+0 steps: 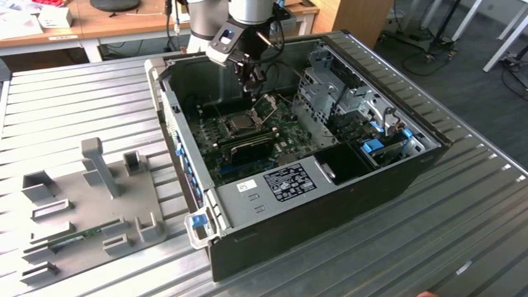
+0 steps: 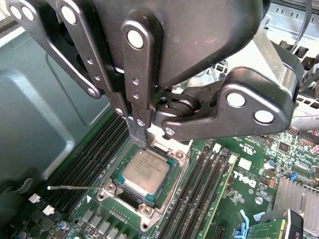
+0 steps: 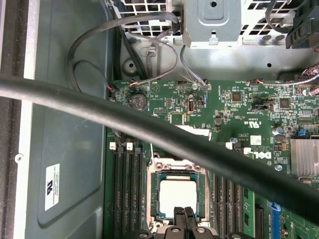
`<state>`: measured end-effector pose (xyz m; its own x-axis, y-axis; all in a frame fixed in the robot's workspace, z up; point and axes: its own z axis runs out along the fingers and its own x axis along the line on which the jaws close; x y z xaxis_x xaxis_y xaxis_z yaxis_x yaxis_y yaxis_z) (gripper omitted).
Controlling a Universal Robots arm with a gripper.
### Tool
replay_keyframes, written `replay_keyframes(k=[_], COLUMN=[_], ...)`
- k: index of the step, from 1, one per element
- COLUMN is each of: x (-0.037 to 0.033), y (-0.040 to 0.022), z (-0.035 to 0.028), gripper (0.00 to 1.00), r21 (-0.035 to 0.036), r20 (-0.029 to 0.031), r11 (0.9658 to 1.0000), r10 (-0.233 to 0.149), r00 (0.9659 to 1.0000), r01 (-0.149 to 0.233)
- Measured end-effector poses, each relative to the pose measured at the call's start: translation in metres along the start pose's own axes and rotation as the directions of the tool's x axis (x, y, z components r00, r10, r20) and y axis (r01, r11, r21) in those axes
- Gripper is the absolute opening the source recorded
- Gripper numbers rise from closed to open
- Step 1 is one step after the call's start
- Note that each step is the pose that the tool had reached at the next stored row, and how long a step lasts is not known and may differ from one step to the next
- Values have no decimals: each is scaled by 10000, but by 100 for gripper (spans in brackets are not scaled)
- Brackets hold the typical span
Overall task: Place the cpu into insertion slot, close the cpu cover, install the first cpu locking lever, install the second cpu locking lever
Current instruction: 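Close the cpu cover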
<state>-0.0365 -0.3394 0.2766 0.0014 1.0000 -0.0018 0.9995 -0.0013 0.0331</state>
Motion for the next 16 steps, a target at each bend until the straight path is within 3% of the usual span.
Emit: replay_keyframes(k=[16], x=[0], y=[55], z=[3], gripper=[10], r21=[0], r20=[0], r11=[10000], r10=[0], r00=[10000], r01=[0])
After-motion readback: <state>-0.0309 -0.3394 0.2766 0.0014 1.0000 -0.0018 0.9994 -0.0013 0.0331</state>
